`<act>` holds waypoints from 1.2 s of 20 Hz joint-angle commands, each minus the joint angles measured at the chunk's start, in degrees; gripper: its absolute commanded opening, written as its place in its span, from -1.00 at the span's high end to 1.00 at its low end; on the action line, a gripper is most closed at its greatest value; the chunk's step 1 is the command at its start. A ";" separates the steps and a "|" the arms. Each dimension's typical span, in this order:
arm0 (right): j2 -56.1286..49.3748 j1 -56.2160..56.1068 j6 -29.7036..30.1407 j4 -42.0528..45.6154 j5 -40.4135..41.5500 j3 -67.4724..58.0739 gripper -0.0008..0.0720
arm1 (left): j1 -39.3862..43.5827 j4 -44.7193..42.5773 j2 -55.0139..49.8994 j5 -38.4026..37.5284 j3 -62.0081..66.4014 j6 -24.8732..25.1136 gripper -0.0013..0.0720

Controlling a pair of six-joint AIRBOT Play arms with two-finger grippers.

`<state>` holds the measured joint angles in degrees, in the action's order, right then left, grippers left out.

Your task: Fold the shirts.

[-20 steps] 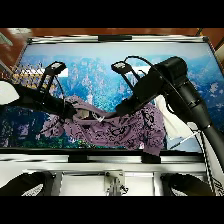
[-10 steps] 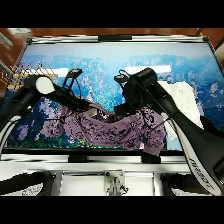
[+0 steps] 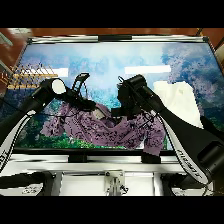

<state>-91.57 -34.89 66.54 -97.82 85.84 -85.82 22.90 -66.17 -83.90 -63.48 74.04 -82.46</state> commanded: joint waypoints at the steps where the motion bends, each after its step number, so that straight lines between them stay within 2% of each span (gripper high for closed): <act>1: -0.33 -0.11 -7.34 -1.49 -1.40 0.00 -0.37 | -0.09 0.66 -0.33 0.52 0.00 1.79 0.80; 3: -0.92 -0.09 -10.38 -1.51 -3.48 0.00 -0.37 | -0.13 0.63 -0.33 0.48 0.00 1.92 0.80; 5: -2.78 -0.11 -10.67 -1.51 -0.68 0.00 -0.36 | -0.13 0.63 -0.33 0.44 0.00 2.25 0.80; 6: -3.78 -0.11 -10.14 -1.40 1.70 0.00 -0.19 | -0.15 0.63 -0.31 0.42 0.00 2.34 0.80; 7: -4.33 -0.11 -9.25 -1.03 3.32 0.00 0.51 | -0.33 0.63 -0.31 0.28 0.00 2.32 0.80; 8: -4.24 -0.09 -9.03 -0.17 3.63 -0.02 0.77 | -0.66 0.63 -0.31 0.07 0.00 2.32 0.80; 11: -1.75 -0.09 -4.13 1.88 2.91 -0.07 0.78 | -2.73 0.63 -0.17 -0.59 0.00 1.81 0.80; 14: 4.92 -0.09 4.59 1.20 -2.45 -0.07 0.78 | -5.22 1.14 0.55 -3.10 0.02 1.27 0.80; 18: 14.64 -0.09 5.27 1.31 -11.61 -0.07 0.78 | -6.03 2.89 3.98 -6.64 0.02 1.46 0.80; 21: 15.41 -0.11 5.14 0.52 -10.84 -0.07 0.78 | -6.03 6.29 8.41 -6.80 0.02 1.44 0.80; 24: 14.16 -0.11 5.31 0.09 -10.36 -0.04 0.78 | -6.38 3.96 9.73 -8.59 -0.04 1.42 0.80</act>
<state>-77.62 -34.96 71.26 -97.06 76.25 -85.84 16.91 -61.45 -75.92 -70.39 74.04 -81.01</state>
